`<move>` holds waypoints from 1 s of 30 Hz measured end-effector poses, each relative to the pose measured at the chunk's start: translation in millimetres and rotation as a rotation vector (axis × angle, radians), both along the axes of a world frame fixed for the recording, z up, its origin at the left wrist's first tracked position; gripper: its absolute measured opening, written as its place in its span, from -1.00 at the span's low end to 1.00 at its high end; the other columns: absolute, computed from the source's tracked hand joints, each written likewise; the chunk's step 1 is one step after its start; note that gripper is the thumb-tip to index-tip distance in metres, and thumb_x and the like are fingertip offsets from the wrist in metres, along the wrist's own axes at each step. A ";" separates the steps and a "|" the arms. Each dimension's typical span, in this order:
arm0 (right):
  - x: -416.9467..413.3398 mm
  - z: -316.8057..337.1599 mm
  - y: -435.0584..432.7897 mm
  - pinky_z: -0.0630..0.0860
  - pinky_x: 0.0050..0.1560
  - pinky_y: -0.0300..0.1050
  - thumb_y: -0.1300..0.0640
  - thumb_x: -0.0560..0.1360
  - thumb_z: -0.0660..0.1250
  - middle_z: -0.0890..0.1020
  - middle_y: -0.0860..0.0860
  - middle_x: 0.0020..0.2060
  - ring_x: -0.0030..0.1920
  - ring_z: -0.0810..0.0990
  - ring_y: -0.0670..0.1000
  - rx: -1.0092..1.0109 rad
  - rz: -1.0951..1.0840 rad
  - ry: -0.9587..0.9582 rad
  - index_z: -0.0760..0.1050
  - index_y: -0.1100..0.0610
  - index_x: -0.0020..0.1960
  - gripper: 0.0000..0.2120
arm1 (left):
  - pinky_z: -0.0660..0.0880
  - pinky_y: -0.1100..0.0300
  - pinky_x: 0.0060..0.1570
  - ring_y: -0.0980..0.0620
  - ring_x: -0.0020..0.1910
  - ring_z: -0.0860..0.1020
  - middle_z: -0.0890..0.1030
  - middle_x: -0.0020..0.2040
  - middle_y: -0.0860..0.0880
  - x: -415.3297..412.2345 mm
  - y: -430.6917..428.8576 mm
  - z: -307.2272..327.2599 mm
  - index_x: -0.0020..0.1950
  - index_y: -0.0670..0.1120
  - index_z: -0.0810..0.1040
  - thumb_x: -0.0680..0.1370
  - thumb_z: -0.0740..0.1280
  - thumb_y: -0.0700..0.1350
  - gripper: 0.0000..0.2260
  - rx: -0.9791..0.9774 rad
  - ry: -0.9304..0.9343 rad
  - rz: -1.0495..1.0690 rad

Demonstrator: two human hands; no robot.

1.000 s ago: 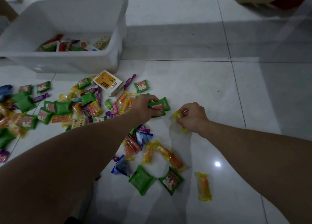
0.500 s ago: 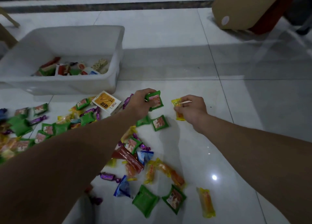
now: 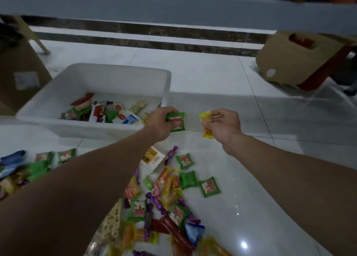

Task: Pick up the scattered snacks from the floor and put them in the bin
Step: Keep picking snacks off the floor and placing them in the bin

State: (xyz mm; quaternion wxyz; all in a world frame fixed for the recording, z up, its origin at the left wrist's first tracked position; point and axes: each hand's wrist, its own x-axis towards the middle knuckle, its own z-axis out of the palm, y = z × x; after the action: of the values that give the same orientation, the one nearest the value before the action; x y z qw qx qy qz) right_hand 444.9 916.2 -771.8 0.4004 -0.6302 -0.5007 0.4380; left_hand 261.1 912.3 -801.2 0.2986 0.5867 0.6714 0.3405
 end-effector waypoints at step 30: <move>-174.7 -11.4 87.8 0.43 0.32 -0.07 0.13 0.48 0.40 0.50 0.05 0.30 0.25 0.50 0.02 0.046 0.215 -0.339 0.38 0.09 0.41 -0.48 | 0.45 0.10 0.20 -0.07 0.25 0.49 0.52 0.29 -0.08 -154.5 57.9 -52.4 0.36 -0.02 0.45 0.53 0.38 -0.02 -0.59 0.001 0.005 0.148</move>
State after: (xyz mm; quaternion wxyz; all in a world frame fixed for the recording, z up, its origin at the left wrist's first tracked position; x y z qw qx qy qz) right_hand 270.2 1004.1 -783.2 0.2755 -0.6288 -0.6350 0.3542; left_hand 106.7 970.2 -853.6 0.2705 0.5365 0.7134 0.3607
